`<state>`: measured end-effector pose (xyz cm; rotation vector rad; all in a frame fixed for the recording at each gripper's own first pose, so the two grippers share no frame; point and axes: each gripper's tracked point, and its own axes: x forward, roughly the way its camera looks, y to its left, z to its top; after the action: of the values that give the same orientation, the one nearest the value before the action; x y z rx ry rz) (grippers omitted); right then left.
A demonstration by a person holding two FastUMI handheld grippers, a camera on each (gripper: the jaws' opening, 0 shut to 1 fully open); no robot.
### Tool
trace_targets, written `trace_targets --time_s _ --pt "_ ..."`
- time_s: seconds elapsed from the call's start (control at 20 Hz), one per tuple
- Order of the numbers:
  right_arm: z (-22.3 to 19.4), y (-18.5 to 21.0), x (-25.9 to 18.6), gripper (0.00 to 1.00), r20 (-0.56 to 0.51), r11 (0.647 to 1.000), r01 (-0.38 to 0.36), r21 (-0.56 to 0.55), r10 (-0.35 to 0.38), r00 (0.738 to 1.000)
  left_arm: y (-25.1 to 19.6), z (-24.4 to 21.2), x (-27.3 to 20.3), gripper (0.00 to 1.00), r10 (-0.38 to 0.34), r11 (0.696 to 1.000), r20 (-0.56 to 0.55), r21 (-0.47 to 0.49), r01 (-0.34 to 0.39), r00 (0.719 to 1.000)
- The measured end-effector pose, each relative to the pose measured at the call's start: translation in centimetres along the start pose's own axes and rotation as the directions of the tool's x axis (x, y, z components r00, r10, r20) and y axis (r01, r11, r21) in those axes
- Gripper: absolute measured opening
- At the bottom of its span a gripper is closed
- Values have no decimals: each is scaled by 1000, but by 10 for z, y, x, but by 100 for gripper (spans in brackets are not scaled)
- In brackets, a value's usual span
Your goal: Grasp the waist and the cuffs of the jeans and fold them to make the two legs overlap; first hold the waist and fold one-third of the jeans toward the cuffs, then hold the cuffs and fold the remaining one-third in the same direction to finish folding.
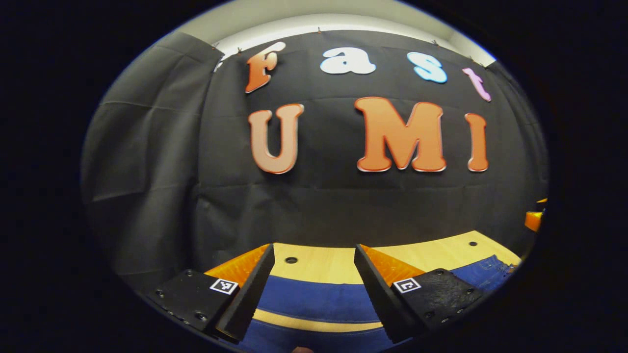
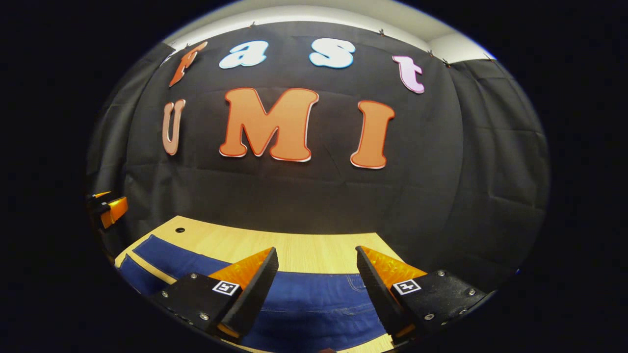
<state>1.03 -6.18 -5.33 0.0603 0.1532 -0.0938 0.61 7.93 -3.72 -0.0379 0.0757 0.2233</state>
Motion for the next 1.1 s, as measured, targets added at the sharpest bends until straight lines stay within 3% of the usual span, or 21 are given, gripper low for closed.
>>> trace_targets --time_s 0.3,0.45,0.6,1.0,1.1 --pt "-64 -46 10 98 -214 983 65 174 -27 976 61 -44 -5 100 109 993 -125 -42 -115 986" --pt "-81 -68 14 98 -277 979 113 171 -62 959 92 -65 -5 99 146 987 -186 -40 -155 972" --pt "-104 -80 10 97 -346 971 126 205 -49 937 122 -87 -7 99 161 981 -258 -62 -183 953" --pt "-155 -97 10 97 -501 937 184 296 -12 865 182 -170 -30 98 176 941 -495 -169 -293 851" --pt "-163 -103 15 98 -519 923 209 323 -11 855 197 -192 -34 98 199 920 -551 -180 -349 811"
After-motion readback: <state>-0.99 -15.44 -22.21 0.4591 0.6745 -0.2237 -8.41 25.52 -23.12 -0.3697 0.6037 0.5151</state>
